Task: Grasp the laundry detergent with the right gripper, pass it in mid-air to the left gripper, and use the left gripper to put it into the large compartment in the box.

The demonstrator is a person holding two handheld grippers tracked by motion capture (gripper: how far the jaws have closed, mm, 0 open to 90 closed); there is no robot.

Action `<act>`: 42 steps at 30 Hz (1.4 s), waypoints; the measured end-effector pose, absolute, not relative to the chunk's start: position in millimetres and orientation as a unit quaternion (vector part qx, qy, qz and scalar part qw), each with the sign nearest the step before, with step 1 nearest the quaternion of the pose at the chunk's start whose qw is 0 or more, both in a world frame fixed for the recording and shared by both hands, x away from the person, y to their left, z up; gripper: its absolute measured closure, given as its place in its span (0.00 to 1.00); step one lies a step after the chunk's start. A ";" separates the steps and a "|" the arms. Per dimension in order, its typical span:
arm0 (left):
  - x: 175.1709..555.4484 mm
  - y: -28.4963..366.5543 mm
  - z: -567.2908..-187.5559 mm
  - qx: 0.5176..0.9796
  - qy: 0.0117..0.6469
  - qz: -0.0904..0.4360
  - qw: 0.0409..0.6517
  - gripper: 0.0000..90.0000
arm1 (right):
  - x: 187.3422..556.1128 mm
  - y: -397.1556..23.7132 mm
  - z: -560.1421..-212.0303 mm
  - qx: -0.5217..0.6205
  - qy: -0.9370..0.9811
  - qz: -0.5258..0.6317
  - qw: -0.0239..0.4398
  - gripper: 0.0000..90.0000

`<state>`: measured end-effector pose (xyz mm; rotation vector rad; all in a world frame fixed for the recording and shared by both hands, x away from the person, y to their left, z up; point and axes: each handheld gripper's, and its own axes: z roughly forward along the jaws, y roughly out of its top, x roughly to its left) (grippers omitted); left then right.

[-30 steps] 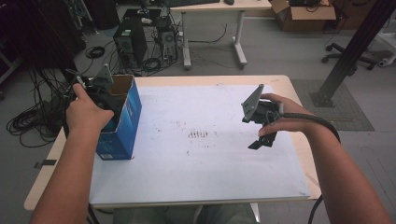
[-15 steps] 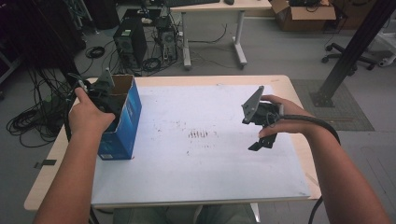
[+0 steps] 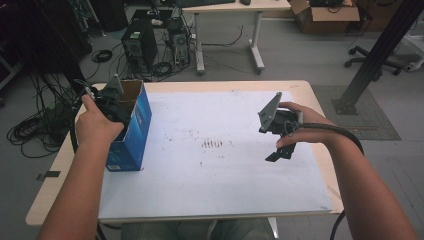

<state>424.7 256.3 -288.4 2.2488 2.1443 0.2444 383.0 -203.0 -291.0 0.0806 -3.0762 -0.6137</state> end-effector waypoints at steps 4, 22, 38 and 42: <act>424.7 255.3 -288.3 0.724 0.684 0.087 0.007 0.39 | 382.4 -203.9 -289.9 0.025 -0.981 -0.193 0.004 0.04; 423.3 257.0 -286.2 0.724 0.685 0.082 0.013 0.35 | 382.2 -202.9 -290.8 0.027 -0.981 -0.194 0.006 0.04; 420.6 256.9 -279.7 0.722 0.686 0.085 0.016 0.36 | 381.6 -205.3 -291.9 0.024 -0.980 -0.197 0.006 0.04; 419.2 255.6 -276.8 0.723 0.684 0.090 0.019 0.35 | 381.4 -206.5 -292.4 0.025 -0.980 -0.199 0.005 0.04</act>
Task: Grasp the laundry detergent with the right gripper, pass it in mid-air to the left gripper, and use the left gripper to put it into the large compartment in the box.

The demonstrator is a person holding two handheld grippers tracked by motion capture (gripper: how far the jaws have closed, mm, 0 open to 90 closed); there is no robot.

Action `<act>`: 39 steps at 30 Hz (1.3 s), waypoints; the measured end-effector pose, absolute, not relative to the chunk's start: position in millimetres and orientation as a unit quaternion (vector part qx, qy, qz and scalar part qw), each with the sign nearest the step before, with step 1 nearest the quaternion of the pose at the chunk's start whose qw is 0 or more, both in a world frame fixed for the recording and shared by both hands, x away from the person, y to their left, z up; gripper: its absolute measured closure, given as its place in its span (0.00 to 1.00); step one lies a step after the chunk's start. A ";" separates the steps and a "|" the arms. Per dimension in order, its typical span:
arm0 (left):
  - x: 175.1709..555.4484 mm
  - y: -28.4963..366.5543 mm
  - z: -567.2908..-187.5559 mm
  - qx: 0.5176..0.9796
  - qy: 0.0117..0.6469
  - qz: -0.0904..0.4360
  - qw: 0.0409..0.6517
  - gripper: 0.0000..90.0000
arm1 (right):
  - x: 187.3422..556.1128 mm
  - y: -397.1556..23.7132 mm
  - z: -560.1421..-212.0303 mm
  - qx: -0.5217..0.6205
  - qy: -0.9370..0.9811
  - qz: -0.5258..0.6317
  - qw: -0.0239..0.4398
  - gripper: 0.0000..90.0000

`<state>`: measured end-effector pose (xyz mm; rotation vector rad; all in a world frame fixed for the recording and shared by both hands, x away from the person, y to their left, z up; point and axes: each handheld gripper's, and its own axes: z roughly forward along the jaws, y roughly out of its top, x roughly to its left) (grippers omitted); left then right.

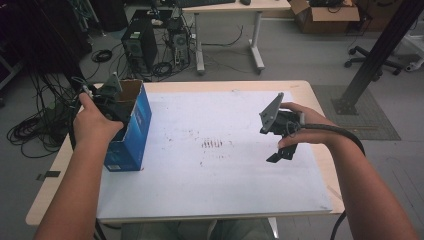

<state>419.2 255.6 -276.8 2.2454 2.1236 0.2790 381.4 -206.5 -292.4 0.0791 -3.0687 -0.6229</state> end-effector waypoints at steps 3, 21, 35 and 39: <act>418.0 255.8 -274.2 0.724 0.683 0.093 0.021 0.32 | 381.0 -207.5 -292.1 0.024 -0.980 -0.199 0.004 0.04; 409.5 259.7 -255.3 0.732 0.674 0.099 0.032 0.24 | 381.0 -202.9 -290.9 0.027 -0.980 -0.198 0.005 0.04; 405.1 256.5 -237.7 0.746 0.657 0.097 0.039 0.19 | 379.7 -203.0 -288.5 0.026 -0.982 -0.189 0.004 0.04; 403.2 251.8 -228.9 0.754 0.648 0.097 0.042 0.18 | 379.9 -203.4 -288.4 0.026 -0.982 -0.188 0.005 0.04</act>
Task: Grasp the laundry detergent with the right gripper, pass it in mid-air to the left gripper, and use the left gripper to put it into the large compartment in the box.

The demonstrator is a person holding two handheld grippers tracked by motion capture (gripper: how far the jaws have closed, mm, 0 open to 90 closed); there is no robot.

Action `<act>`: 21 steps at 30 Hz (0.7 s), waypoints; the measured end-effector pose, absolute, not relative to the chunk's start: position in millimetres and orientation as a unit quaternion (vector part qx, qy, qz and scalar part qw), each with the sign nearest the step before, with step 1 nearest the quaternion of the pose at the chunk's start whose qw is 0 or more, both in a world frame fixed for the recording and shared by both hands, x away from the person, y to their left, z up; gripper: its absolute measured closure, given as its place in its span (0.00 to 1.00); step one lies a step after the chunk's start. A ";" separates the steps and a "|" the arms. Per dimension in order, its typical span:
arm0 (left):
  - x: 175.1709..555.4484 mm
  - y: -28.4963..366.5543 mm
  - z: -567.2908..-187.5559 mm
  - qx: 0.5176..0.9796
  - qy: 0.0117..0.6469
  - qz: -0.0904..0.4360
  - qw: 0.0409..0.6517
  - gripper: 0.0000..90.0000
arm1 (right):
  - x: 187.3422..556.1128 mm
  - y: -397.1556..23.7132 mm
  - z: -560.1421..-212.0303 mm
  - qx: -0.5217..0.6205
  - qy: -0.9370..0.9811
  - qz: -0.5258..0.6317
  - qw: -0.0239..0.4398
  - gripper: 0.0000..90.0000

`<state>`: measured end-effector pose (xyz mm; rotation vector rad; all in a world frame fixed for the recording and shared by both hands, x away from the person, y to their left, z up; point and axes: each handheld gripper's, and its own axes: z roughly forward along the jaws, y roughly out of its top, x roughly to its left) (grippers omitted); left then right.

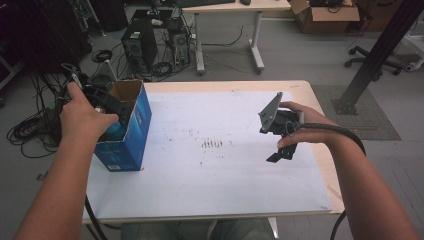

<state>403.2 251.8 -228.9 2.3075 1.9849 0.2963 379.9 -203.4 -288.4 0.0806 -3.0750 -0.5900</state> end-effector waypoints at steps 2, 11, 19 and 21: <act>402.0 248.4 -225.3 0.759 0.643 0.098 0.040 0.17 | 379.8 -202.9 -288.9 0.027 -0.982 -0.188 0.005 0.04; 400.7 240.9 -213.3 0.773 0.626 0.093 0.043 0.13 | 380.5 -200.2 -287.2 0.029 -0.982 -0.185 0.005 0.04; 400.1 231.7 -203.0 0.792 0.600 0.099 0.050 0.05 | 380.7 -200.6 -285.0 0.028 -0.983 -0.183 0.004 0.04; 400.4 228.9 -201.3 0.795 0.596 0.097 0.047 0.04 | 380.4 -200.6 -284.7 0.026 -0.983 -0.183 0.004 0.04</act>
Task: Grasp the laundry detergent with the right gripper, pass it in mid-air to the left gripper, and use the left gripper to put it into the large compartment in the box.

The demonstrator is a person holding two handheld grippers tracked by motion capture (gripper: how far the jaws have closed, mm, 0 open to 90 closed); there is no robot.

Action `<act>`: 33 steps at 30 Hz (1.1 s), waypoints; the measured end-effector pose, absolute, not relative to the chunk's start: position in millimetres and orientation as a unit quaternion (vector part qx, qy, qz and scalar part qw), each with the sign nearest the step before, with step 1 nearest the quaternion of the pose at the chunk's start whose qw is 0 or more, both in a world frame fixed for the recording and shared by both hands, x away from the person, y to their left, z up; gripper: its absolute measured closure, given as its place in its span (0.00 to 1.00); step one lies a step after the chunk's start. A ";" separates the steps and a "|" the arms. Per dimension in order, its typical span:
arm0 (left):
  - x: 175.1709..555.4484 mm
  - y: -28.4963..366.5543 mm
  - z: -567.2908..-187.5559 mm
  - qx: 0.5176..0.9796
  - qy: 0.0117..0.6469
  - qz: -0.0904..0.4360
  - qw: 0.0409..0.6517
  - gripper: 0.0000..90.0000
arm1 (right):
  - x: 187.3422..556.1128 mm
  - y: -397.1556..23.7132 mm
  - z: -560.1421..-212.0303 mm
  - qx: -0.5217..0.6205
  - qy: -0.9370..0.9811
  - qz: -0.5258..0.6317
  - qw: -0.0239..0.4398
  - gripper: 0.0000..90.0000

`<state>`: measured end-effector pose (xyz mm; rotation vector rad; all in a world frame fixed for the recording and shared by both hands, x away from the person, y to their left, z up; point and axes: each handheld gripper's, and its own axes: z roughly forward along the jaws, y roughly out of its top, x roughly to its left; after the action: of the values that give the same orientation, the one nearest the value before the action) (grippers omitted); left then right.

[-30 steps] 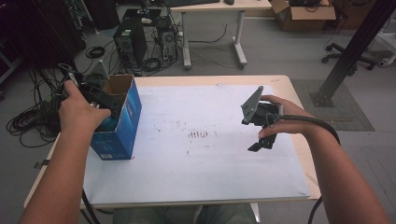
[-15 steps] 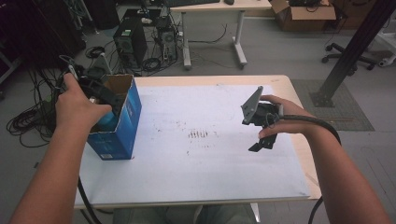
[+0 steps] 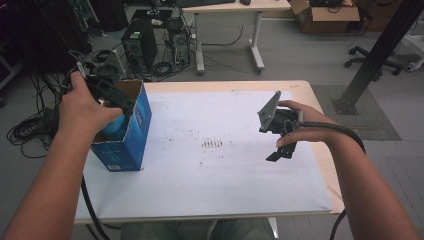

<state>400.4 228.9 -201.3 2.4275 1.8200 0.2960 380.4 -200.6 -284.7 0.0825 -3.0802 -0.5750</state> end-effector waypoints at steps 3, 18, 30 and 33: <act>400.5 224.4 -199.1 0.804 0.585 0.096 0.046 0.01 | 381.0 -201.0 -284.5 0.029 -0.982 -0.186 0.002 0.04; 399.7 187.9 -185.0 0.876 0.470 0.088 0.062 0.00 | 379.4 -204.6 -281.4 0.028 -0.982 -0.187 -0.003 0.04; 390.7 152.7 -191.8 0.947 0.314 0.038 0.055 0.00 | 379.8 -200.4 -277.2 0.029 -0.984 -0.177 -0.004 0.04; 388.7 146.1 -194.8 0.957 0.282 0.033 0.053 0.00 | 379.9 -199.0 -276.3 0.030 -0.984 -0.173 -0.004 0.04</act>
<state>388.7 146.1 -194.8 2.9101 0.8578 0.0989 379.9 -199.0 -276.3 0.0930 -3.1002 -0.5458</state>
